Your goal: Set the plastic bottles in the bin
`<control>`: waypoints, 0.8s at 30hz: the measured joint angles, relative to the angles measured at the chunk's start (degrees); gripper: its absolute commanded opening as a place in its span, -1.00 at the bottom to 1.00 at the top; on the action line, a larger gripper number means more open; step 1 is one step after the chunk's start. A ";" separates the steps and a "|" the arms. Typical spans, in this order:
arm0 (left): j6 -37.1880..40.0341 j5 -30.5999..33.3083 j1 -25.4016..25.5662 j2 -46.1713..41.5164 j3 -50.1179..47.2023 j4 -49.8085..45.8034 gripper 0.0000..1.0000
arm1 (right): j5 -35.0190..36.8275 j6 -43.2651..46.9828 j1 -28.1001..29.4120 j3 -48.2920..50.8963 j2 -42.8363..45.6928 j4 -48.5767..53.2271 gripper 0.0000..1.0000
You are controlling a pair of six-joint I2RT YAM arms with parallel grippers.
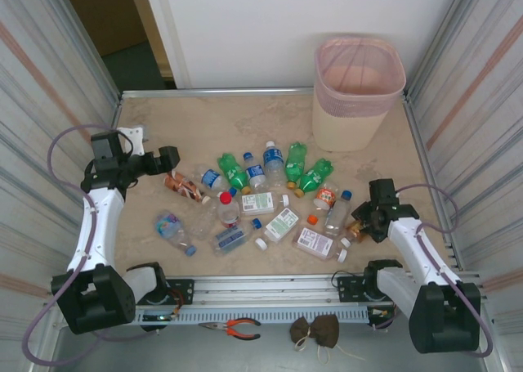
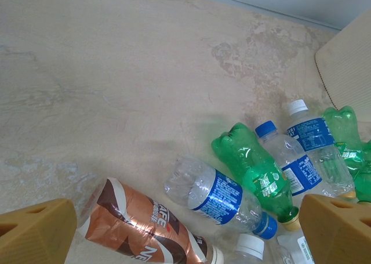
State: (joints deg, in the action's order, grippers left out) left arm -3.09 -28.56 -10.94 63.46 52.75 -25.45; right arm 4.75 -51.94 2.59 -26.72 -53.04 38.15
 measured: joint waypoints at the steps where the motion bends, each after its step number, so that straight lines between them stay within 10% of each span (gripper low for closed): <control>1: -0.09 0.00 0.00 0.00 -0.02 -0.02 0.97 | 0.02 0.04 0.00 0.00 0.46 0.13 0.19; 10: -0.17 -0.48 0.00 0.00 -0.07 0.44 0.97 | 3.15 1.60 -0.07 -5.84 6.67 8.09 0.18; 24: -1.66 -3.67 0.00 0.00 -1.03 3.30 0.97 | 5.03 16.85 1.29 -43.12 -2.64 11.61 0.14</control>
State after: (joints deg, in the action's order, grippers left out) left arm -4.75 -32.23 -10.94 63.46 51.72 -22.15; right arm 9.78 -35.09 3.88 -69.84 -55.68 49.76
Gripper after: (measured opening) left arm 0.986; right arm 0.571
